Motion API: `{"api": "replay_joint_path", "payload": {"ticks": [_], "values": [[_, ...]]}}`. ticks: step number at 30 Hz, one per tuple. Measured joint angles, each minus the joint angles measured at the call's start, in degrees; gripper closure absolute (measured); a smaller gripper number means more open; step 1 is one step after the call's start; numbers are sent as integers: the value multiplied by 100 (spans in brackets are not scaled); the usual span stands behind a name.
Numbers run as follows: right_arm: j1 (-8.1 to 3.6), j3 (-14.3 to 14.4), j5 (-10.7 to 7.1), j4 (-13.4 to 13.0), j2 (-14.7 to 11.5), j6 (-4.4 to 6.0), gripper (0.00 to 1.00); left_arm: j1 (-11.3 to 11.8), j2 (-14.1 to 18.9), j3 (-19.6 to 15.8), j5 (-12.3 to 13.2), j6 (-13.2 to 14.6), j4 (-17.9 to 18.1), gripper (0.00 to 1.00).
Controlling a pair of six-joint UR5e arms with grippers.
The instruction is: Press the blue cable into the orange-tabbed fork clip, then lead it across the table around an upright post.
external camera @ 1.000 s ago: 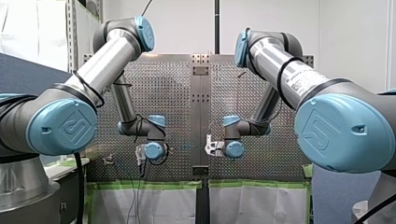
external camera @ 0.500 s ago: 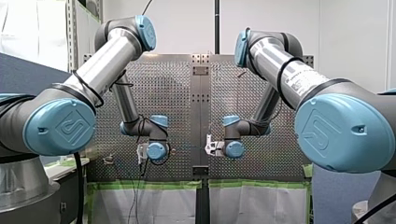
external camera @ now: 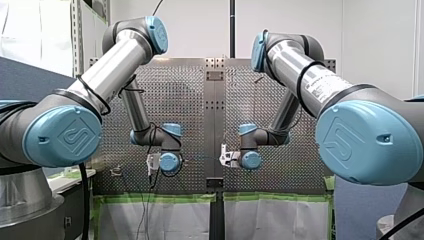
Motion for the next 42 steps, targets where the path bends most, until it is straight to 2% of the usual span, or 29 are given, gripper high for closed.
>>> {"api": "replay_joint_path", "payload": {"ticks": [6, 11, 14, 19, 26, 34, 42], "values": [[-17, -64, 5, 92, -6, -43, 100, -36, 34, 0, 117, 4, 23, 99], [-35, -169, 28, 316, -14, -192, 100, -101, 108, 1, 202, -10, 72, 99], [-41, -205, 33, 472, -15, -242, 100, -133, 175, 20, 283, -35, 77, 99], [-44, -221, 57, 725, -67, -252, 100, -220, 263, 180, 401, -67, -27, 99], [-71, -222, 78, 924, -435, -219, 100, -396, 294, 435, 382, -104, -335, 99], [-109, -221, 78, 1080, -897, -164, 100, -508, 364, 481, 339, -188, -404, 99], [-115, -220, 73, 1199, -1323, -162, 100, -627, 796, 483, 333, -285, -811, 99]]}}
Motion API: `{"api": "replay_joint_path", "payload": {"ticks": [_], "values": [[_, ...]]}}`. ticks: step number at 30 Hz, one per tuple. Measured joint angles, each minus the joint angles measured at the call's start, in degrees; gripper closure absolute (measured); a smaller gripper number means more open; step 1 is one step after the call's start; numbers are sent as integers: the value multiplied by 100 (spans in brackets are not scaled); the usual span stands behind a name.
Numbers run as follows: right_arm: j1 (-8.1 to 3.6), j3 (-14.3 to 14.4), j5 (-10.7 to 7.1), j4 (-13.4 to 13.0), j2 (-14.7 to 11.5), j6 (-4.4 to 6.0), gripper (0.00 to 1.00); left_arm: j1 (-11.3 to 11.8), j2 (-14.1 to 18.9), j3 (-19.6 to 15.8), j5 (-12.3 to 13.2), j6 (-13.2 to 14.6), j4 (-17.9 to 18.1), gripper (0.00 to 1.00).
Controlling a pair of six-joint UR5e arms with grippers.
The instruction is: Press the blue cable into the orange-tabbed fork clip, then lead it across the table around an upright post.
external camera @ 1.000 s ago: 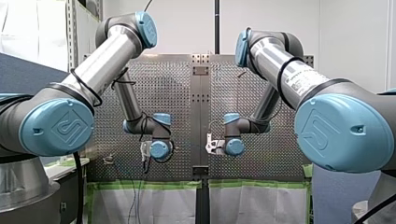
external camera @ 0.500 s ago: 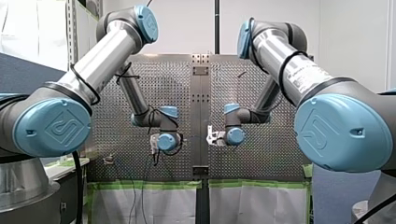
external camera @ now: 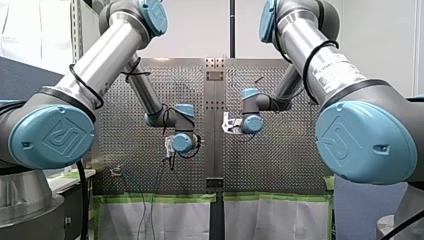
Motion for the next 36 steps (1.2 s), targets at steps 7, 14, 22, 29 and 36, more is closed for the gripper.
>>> {"api": "replay_joint_path", "payload": {"ticks": [7, 14, 22, 29, 36], "values": [[-8, 0, -4, 116, -197, -6, 100, -61, 413, 1, 27, -63, -199, 99], [-9, 0, -4, 206, -369, 4, 100, -87, 783, 3, 39, -112, -220, 99], [-9, 1, -11, 230, -542, -5, 100, -135, 932, 155, 112, -216, -301, 99], [-9, 0, -13, 221, -734, -7, 100, -240, 935, 402, 118, -257, -511, 99], [2, -6, -17, 202, -891, -7, 100, -292, 937, 526, 114, -377, -550, 99]]}}
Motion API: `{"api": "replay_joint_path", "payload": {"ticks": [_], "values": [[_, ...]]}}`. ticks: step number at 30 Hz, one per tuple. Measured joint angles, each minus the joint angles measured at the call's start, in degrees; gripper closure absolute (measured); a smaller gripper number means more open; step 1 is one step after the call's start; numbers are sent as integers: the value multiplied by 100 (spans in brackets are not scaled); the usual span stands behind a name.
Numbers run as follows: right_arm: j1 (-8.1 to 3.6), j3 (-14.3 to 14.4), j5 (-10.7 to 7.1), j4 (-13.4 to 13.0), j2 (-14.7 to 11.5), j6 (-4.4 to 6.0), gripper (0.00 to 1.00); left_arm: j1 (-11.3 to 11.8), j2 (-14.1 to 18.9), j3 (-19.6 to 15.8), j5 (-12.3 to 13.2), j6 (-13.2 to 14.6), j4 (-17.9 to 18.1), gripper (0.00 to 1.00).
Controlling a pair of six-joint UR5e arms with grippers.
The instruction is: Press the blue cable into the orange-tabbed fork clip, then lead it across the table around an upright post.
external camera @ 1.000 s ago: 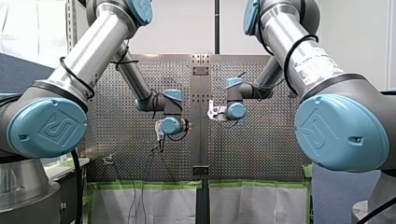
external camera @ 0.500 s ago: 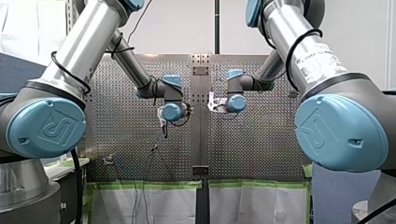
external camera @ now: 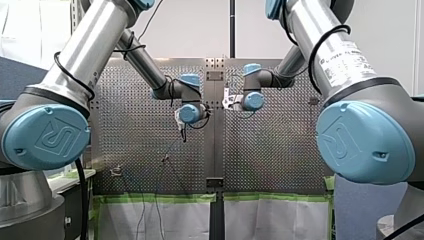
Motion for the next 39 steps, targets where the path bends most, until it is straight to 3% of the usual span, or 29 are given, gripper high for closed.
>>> {"api": "replay_joint_path", "payload": {"ticks": [8, 21, 39], "values": [[19, -5, -10, -3, -185, 5, 100, -4, 7, 51, -21, -67, -27, 99], [45, -73, 13, 24, -411, -31, 100, 41, 230, 381, -78, -118, -384, 99], [47, -336, 25, 250, -698, -10, 100, 77, 288, 798, -68, -127, -759, 99]]}}
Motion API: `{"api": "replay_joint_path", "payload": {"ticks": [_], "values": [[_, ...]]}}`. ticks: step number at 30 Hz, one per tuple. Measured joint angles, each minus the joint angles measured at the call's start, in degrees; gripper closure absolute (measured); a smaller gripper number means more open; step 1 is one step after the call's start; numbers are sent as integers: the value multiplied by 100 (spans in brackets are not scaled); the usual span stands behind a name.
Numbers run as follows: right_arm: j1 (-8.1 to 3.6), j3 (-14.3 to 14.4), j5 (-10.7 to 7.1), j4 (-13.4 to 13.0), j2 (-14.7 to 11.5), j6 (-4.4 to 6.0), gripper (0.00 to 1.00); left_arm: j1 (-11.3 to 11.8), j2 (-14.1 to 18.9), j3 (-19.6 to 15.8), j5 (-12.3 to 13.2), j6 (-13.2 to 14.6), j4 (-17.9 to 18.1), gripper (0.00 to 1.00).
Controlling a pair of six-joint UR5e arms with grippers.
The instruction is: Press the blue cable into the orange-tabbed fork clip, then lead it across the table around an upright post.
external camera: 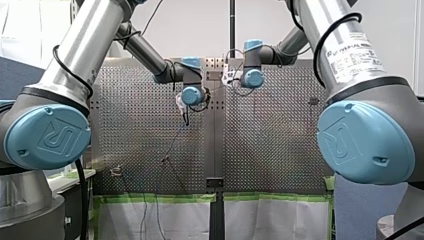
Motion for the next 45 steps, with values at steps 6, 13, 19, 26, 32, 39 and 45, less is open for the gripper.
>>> {"api": "replay_joint_path", "payload": {"ticks": [6, 13, 19, 26, 32, 39, 45], "values": [[5, -145, 33, 160, -67, -8, 100, 1, -1, 127, 2, 5, -115, 99], [-31, -182, 62, 221, -198, 3, 100, -25, -1, 390, 2, 0, -315, 99], [-68, -197, 104, 249, -289, 11, 100, -39, -2, 657, 2, -11, -524, 99], [-136, -218, 158, 315, -349, 20, 100, -82, -3, 853, 73, -88, -624, 99], [-202, -227, 208, 346, -379, 22, 100, -120, -4, 1080, 142, -216, -733, 99], [-286, -229, 218, 366, -401, 22, 100, -154, -6, 1257, 143, -237, -800, 99], [-373, -254, 225, 376, -409, 22, 100, -162, -6, 1418, 175, -266, -808, 99]]}}
